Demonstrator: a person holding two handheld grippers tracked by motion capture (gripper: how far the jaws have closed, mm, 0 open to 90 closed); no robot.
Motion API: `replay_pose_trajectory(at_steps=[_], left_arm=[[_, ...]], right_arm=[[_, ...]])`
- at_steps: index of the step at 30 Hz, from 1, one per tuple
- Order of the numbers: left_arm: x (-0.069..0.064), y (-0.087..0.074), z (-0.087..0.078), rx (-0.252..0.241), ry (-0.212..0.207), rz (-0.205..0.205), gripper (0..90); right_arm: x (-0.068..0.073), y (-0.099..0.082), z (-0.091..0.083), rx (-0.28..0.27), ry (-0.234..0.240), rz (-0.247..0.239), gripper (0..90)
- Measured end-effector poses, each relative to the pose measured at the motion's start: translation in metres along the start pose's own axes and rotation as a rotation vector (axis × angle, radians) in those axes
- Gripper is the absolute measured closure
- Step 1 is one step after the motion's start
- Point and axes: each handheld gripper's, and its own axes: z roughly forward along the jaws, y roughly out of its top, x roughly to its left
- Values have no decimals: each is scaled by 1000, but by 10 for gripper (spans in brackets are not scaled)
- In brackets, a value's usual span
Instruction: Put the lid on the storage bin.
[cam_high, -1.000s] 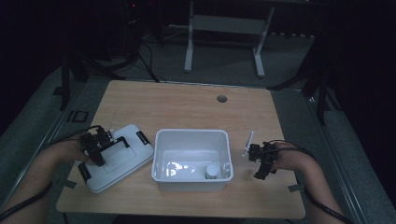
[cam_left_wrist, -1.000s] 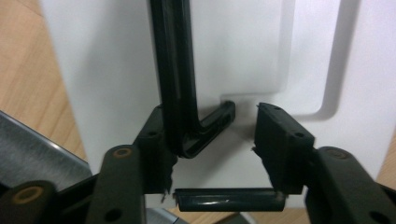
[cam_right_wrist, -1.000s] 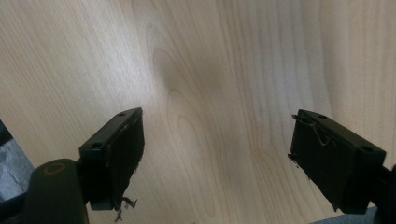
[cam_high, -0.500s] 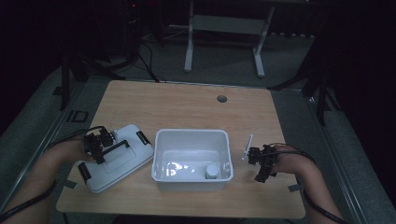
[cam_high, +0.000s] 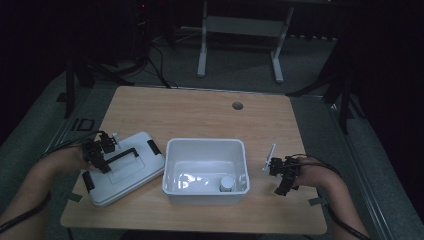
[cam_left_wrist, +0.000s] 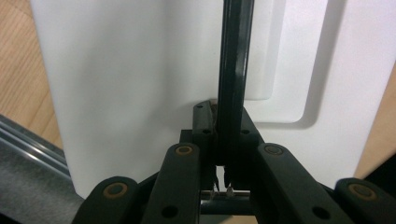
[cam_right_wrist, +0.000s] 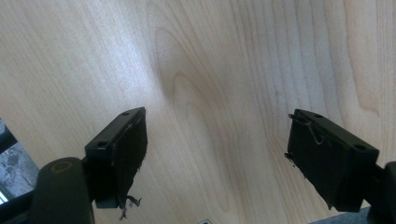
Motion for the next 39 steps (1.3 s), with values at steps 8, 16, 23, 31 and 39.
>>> replay_pose_trajectory(at_steps=[8,16,23,31,39], left_arm=[[-5,-19,-25,-5,2,10,836],[-13,-28,-45,5,31,25,835],[-20,-29,-65,15,64,37,835],[-30,-32,-106,-42,107,62,835],[-49,-19,-136,-86,148,131,835]], right_arm=[[-1,-5,-3,-7,4,9,184],[-2,-6,-3,-3,6,18,173],[-1,-7,-3,-5,10,22,164],[-1,-8,-4,-2,12,26,164],[1,-5,-3,-6,14,16,164]])
